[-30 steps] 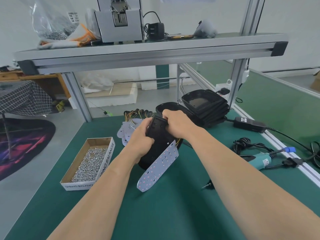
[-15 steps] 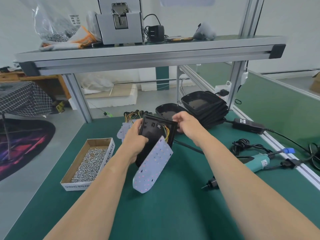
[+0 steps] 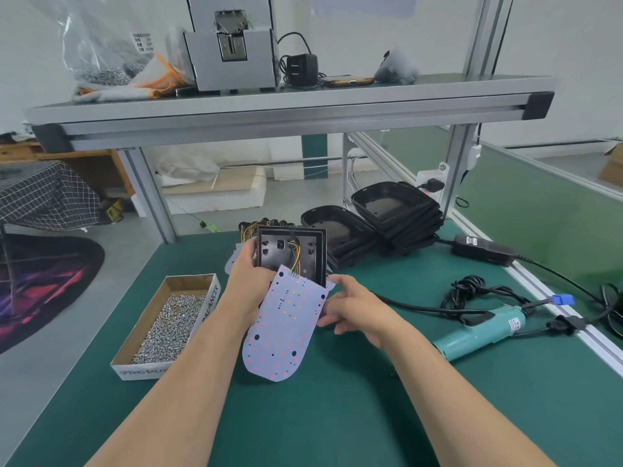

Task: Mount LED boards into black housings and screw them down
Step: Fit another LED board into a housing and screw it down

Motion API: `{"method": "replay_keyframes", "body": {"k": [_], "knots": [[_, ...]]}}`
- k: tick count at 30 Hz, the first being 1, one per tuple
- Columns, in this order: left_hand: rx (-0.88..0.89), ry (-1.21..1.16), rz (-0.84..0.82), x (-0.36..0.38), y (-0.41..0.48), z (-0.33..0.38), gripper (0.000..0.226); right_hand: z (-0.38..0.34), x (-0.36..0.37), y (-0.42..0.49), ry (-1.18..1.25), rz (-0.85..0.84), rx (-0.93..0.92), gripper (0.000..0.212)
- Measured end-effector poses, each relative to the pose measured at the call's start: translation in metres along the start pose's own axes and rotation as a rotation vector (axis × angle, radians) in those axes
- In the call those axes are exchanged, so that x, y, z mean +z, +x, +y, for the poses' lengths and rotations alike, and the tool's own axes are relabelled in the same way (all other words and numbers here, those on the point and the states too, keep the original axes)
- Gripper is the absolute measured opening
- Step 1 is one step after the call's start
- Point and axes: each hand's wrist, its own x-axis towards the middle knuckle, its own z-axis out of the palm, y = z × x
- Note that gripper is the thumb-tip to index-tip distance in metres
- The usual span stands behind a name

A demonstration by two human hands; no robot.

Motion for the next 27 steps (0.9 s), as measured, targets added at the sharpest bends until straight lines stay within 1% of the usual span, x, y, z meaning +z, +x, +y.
{"method": "replay_keyframes", "body": {"k": [4,6,8,10,11,13,14,16,17,19,21,22,23,25,27], "knots": [[0.021,-0.005,0.043,-0.002,0.004,-0.001,0.064,-0.001,0.017,-0.004,0.019,0.143,-0.051,0.074],[0.021,-0.021,0.04,-0.002,0.003,-0.002,0.058,-0.001,0.024,-0.005,-0.04,0.234,-0.077,0.068],[0.027,-0.024,0.059,-0.003,0.002,-0.002,0.043,-0.003,0.027,-0.007,-0.083,0.279,-0.128,0.049],[0.062,0.021,0.135,-0.005,0.002,-0.003,0.014,-0.007,0.025,-0.009,-0.027,0.246,-0.195,0.032],[0.082,0.071,0.162,-0.005,0.001,-0.002,0.005,-0.01,0.023,-0.01,0.01,0.232,-0.227,0.028],[0.101,0.171,0.17,-0.008,0.003,-0.004,0.025,-0.018,0.017,-0.013,0.036,0.221,-0.279,0.023],[0.08,0.186,0.169,-0.01,0.003,-0.005,0.035,-0.024,0.014,-0.015,0.029,0.207,-0.302,0.02],[-0.01,0.167,0.193,-0.012,0.003,-0.003,0.06,-0.034,0.009,-0.017,0.008,0.179,-0.333,0.016],[-0.044,0.167,0.209,-0.013,0.003,-0.001,0.068,-0.039,0.007,-0.017,0.003,0.175,-0.341,0.015],[-0.077,0.16,0.21,-0.012,0.003,0.0,0.07,-0.048,0.006,-0.015,0.031,0.176,-0.345,0.016],[-0.075,0.189,0.169,-0.009,0.001,0.002,0.059,-0.054,0.011,-0.014,0.096,0.199,-0.35,0.017],[-0.071,0.215,0.152,-0.008,-0.001,0.002,0.052,-0.055,0.014,-0.013,0.105,0.228,-0.357,0.018],[-0.082,0.205,0.155,-0.006,-0.003,0.001,0.05,-0.057,0.017,-0.011,0.079,0.268,-0.37,0.019],[-0.15,0.098,0.154,-0.005,-0.007,0.001,0.062,-0.057,0.023,-0.008,-0.001,0.338,-0.399,0.019],[-0.163,0.057,0.146,-0.006,-0.008,-0.001,0.07,-0.056,0.026,-0.008,-0.057,0.382,-0.431,0.016]]}}
